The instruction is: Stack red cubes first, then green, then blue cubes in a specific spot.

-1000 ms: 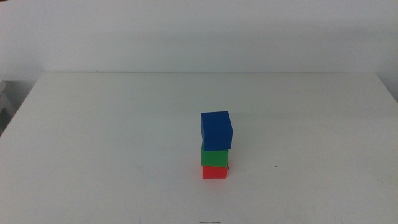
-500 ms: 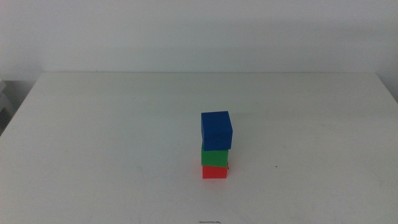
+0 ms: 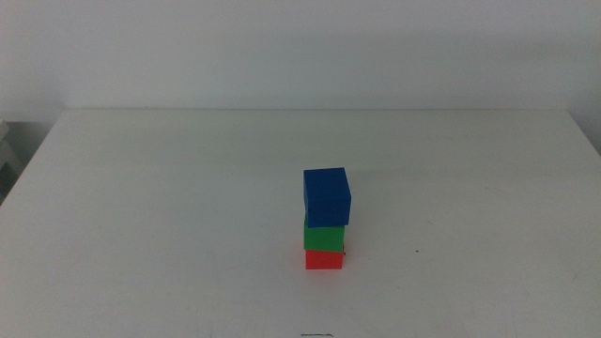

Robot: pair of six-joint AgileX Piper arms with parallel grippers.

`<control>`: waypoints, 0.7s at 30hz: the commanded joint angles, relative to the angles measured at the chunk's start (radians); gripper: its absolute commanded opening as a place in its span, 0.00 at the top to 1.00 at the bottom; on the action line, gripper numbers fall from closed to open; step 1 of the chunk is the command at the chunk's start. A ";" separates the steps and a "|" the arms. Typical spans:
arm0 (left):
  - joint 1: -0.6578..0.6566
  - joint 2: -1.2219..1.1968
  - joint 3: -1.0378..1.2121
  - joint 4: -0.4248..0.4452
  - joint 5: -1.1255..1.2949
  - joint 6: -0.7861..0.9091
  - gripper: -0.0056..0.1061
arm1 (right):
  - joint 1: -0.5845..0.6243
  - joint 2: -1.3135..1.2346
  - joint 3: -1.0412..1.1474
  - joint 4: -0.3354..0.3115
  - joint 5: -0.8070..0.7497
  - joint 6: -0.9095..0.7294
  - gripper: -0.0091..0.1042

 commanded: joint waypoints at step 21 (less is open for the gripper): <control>0.001 -0.688 0.708 -0.023 -0.082 -0.004 0.12 | -0.263 -0.844 0.961 0.078 -0.230 -0.009 0.20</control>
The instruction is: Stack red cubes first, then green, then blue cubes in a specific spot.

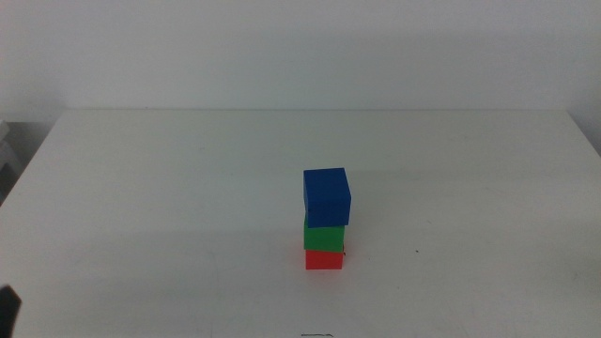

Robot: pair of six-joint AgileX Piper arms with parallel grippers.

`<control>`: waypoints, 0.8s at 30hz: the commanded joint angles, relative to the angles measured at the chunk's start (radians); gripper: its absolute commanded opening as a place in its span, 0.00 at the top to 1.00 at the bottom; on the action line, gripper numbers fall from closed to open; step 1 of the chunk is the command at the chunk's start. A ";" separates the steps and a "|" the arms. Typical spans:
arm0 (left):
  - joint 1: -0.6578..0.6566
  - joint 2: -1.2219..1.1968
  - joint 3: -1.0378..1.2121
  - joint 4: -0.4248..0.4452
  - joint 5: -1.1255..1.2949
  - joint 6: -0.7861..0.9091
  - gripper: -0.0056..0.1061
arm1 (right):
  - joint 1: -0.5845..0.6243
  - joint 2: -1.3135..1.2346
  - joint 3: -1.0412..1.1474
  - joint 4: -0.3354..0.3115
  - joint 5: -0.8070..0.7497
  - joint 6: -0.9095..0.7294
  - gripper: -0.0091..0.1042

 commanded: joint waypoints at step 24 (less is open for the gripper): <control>0.001 -0.074 0.167 -0.018 -0.178 -0.005 0.12 | -0.029 -0.235 0.396 -0.112 -0.371 -0.007 0.20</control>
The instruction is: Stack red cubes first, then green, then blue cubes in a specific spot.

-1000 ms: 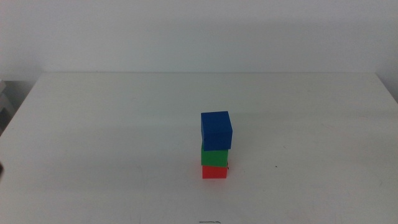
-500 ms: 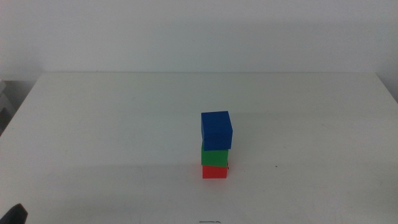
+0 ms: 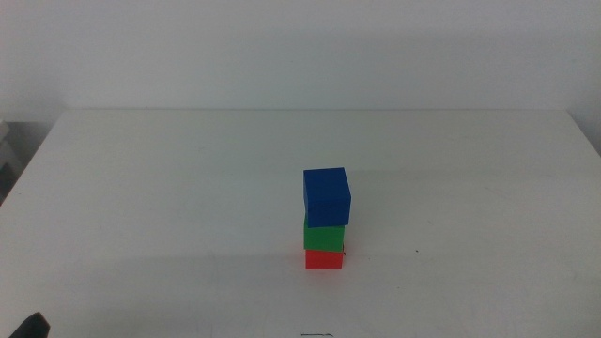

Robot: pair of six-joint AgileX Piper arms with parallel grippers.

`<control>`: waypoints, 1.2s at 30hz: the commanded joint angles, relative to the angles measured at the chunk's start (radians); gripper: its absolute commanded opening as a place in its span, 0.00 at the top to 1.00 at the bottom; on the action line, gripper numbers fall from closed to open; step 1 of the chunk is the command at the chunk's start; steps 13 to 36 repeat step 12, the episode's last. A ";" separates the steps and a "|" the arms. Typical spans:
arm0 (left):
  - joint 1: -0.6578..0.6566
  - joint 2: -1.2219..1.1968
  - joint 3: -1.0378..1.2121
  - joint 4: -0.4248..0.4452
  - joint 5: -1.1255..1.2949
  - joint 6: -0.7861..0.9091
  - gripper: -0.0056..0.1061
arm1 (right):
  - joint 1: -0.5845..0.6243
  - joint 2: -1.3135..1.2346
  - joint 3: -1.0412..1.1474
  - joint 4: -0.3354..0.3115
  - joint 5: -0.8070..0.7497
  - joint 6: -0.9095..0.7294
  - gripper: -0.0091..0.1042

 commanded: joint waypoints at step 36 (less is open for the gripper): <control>0.001 -0.019 0.016 -0.010 -0.141 -0.005 0.12 | -0.008 -0.015 0.014 -0.023 -0.114 -0.007 0.20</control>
